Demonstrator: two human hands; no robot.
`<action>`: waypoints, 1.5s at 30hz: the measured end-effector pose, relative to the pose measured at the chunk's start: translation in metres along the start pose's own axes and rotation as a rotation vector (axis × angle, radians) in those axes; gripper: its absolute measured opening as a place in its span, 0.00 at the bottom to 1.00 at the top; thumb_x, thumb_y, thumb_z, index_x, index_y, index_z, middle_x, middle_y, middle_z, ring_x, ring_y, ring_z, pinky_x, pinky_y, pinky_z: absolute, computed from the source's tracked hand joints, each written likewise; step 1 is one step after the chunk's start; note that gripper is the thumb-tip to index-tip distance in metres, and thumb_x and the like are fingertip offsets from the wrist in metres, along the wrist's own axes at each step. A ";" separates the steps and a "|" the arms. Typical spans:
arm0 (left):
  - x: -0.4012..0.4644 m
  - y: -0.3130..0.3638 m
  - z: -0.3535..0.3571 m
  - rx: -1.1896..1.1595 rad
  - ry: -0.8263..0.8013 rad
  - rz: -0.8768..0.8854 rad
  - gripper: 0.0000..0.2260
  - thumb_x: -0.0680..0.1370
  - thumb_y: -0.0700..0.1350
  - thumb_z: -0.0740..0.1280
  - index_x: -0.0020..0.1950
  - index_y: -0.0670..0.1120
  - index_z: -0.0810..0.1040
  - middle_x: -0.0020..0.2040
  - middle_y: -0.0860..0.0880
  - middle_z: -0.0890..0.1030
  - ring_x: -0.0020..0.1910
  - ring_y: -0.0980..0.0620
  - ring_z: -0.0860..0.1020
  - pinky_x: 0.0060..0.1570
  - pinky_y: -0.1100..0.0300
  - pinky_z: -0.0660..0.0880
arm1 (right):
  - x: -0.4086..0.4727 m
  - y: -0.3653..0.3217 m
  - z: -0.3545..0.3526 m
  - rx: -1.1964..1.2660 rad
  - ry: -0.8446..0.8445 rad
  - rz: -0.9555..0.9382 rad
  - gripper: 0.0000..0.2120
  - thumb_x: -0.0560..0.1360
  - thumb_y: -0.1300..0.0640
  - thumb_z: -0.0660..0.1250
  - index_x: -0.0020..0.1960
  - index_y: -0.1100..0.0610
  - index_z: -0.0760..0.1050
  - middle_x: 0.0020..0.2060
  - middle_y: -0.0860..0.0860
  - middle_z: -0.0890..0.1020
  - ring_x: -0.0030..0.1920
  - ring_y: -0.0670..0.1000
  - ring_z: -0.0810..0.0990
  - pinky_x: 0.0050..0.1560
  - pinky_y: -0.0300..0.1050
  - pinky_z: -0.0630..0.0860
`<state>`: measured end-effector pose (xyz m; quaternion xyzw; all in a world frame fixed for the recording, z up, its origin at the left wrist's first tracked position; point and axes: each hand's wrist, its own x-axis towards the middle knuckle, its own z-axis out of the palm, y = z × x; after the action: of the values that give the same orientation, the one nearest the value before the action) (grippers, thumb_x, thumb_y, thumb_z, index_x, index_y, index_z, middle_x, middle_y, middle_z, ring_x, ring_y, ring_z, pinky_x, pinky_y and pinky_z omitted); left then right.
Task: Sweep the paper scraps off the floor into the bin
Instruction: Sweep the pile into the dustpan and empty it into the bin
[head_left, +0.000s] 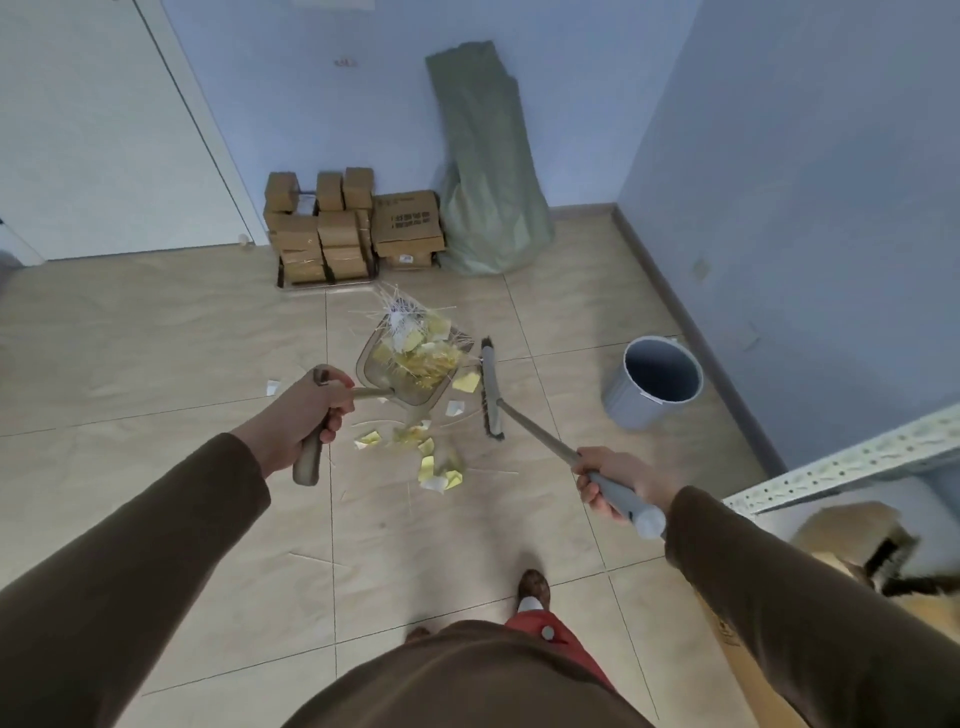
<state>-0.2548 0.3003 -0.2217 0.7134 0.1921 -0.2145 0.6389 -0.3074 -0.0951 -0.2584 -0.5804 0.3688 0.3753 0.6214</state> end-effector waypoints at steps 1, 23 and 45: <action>0.001 0.008 0.005 0.036 -0.029 0.014 0.11 0.73 0.31 0.62 0.50 0.44 0.73 0.33 0.47 0.70 0.26 0.54 0.67 0.22 0.63 0.65 | 0.005 0.004 -0.002 0.043 -0.012 0.026 0.07 0.79 0.62 0.60 0.42 0.59 0.70 0.25 0.52 0.73 0.19 0.47 0.72 0.19 0.35 0.72; 0.039 0.137 0.264 0.951 -0.235 0.508 0.12 0.75 0.37 0.65 0.54 0.51 0.75 0.41 0.49 0.76 0.30 0.50 0.72 0.30 0.59 0.69 | 0.016 0.031 -0.087 0.256 0.023 0.132 0.10 0.77 0.63 0.60 0.37 0.60 0.69 0.27 0.51 0.73 0.19 0.45 0.71 0.18 0.35 0.69; 0.062 0.055 0.369 1.977 -0.238 0.822 0.19 0.76 0.35 0.66 0.64 0.49 0.67 0.53 0.45 0.72 0.31 0.46 0.73 0.26 0.54 0.69 | 0.006 0.055 -0.143 0.053 -0.061 0.140 0.04 0.78 0.61 0.60 0.44 0.60 0.69 0.29 0.51 0.73 0.22 0.44 0.71 0.22 0.34 0.71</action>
<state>-0.1952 -0.0725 -0.2436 0.8980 -0.3842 -0.1115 -0.1829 -0.3573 -0.2354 -0.2956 -0.5247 0.3993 0.4256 0.6197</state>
